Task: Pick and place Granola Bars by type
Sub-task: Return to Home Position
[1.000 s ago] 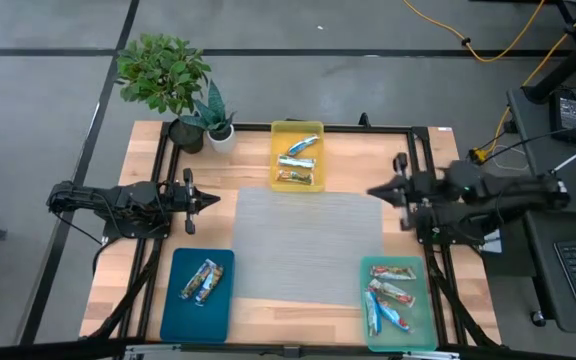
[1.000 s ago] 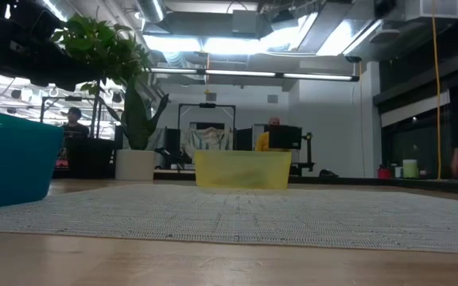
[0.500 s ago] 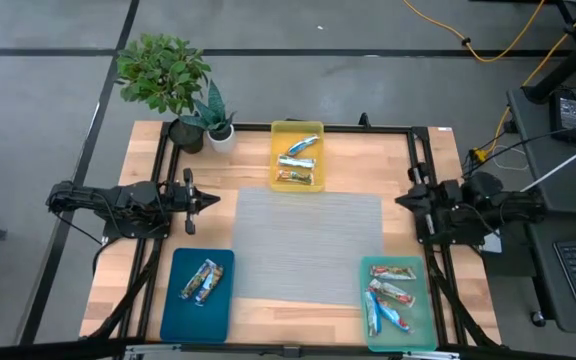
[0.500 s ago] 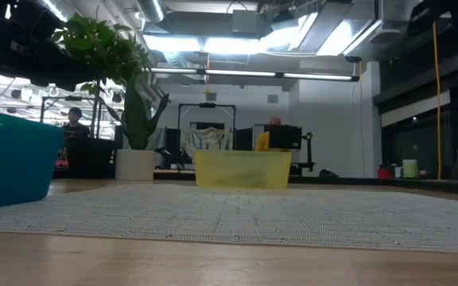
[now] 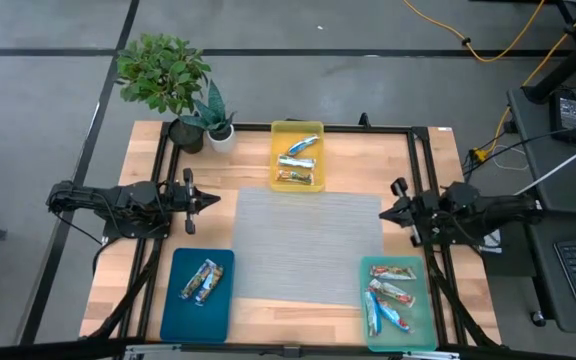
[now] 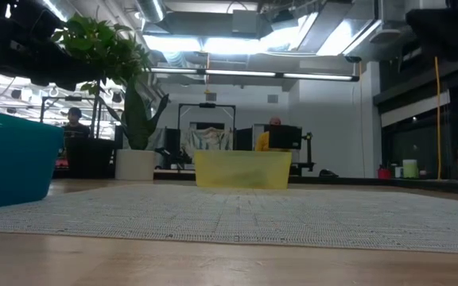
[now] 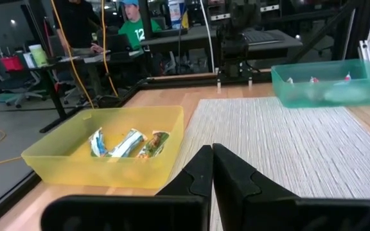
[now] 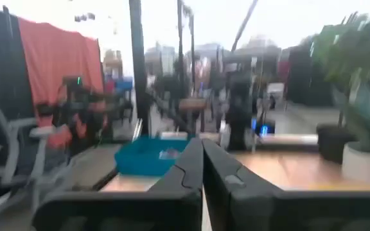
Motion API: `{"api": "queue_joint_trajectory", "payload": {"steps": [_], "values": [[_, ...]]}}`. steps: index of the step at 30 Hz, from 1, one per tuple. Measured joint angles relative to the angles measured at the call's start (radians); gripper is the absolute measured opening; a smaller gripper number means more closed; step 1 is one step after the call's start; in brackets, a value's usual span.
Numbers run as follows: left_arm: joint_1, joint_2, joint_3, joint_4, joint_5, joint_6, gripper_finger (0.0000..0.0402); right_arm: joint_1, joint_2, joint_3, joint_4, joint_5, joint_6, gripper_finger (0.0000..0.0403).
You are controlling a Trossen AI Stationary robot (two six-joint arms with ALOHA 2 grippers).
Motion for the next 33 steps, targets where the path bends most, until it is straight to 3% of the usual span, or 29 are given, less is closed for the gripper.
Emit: {"api": "queue_joint_trajectory", "payload": {"steps": [2, 6, 11, 14, 23, 33], "values": [[0.0, 0.0, 0.0, -0.001, 0.0, 0.0, 0.0004, -0.003, -0.001, -0.061, 0.127, 0.014, -0.009, 0.0003], [0.0, 0.0, 0.0, -0.001, -0.001, 0.0, 0.0005, -0.031, 0.0, -0.063, 0.122, 0.025, -0.088, 0.0003], [0.0, 0.0, 0.0, -0.001, -0.001, 0.0, 0.0005, -0.122, 0.0, -0.063, 0.073, -0.132, -0.088, 0.0002], [0.0, 0.0, 0.0, -0.001, -0.001, 0.0, 0.0004, -0.165, 0.0, -0.063, -0.029, -0.154, -0.082, 0.0002], [0.0, 0.0, 0.0, -0.001, -0.001, 0.0, 0.0004, -0.201, 0.003, -0.063, -0.079, 0.003, -0.071, 0.0006], [0.0, 0.0, 0.0, -0.001, -0.001, 0.0, 0.0005, -0.201, 0.004, -0.063, -0.079, 0.009, -0.07, 0.002]]}}
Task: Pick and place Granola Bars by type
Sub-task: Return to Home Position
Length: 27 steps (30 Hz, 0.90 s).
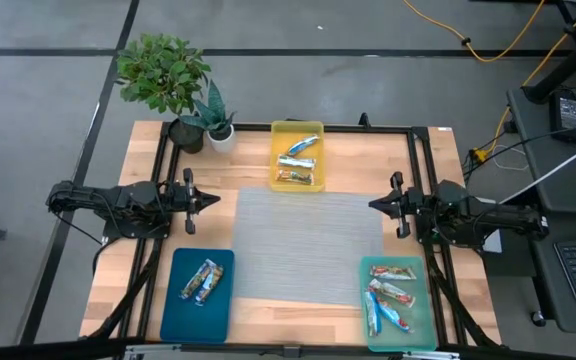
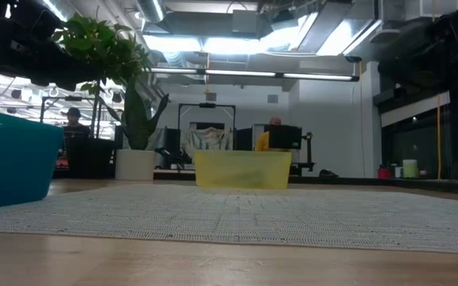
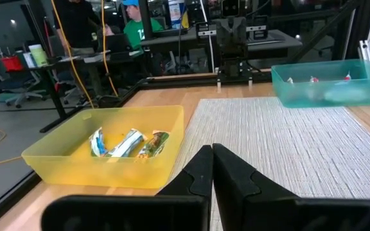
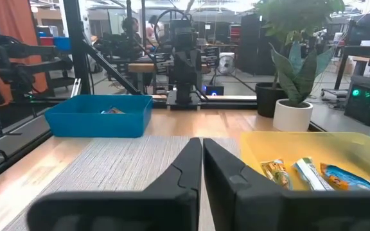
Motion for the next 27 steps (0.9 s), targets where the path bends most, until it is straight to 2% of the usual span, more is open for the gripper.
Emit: {"api": "queue_joint_trajectory", "payload": {"steps": [27], "values": [[0.0, 0.0, 0.0, 0.0, 0.0, 0.0, 0.0005, 0.0, 0.0, 0.0, 0.0, 0.001, 0.0, 0.0014]]}}
